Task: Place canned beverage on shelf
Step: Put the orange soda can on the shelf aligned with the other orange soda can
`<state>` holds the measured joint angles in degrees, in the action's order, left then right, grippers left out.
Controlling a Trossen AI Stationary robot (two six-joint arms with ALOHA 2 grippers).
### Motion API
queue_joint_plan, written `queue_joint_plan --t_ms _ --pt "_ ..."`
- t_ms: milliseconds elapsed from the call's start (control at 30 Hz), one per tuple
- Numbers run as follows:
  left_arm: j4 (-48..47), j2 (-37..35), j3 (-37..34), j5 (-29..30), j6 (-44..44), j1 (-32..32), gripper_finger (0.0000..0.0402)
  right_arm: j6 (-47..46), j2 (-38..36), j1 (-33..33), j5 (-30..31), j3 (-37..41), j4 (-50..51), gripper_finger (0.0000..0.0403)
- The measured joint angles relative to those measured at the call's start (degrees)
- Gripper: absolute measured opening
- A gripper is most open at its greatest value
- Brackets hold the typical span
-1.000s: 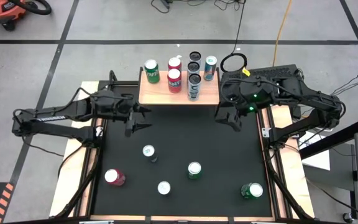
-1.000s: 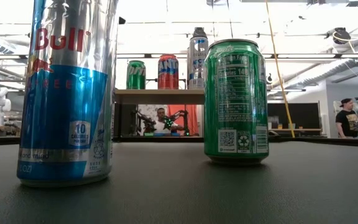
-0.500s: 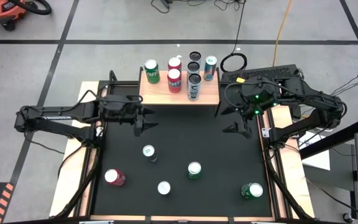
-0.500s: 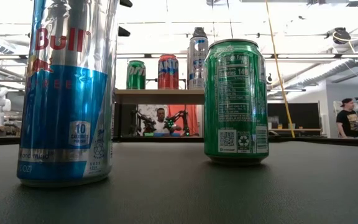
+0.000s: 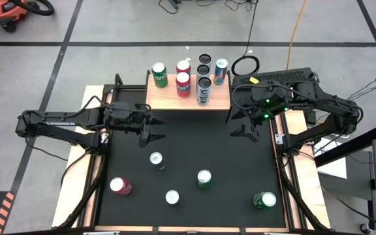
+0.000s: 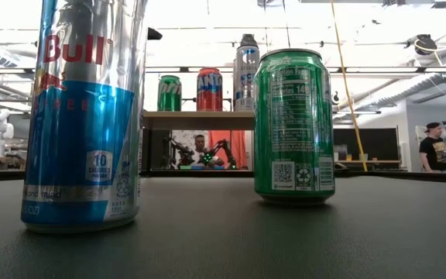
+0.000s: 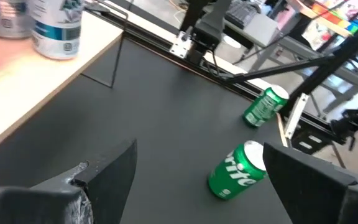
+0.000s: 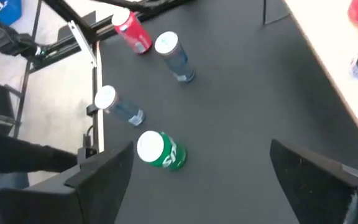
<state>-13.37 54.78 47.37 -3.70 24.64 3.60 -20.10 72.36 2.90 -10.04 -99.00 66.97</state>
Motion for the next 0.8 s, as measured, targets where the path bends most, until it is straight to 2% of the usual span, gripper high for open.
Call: queue_joint_plan --t_ms 100,233,433,800 --pt "0.00 0.00 0.00 -0.58 -3.72 0.00 0.0349 -0.18 0.55 0.00 2.48 0.00 -1.49 0.0357" --pt "0.04 0.00 0.00 0.44 -10.12 0.04 0.0349 -0.22 1.44 0.00 2.81 0.00 -3.14 0.0357" --pt "0.57 0.00 0.00 2.33 -10.39 0.07 0.0349 0.22 2.25 0.00 2.57 -0.02 -1.36 0.0357" --pt "0.75 0.00 0.00 3.51 -7.01 0.07 0.0349 9.43 2.79 0.00 2.58 0.00 -1.16 0.0357"
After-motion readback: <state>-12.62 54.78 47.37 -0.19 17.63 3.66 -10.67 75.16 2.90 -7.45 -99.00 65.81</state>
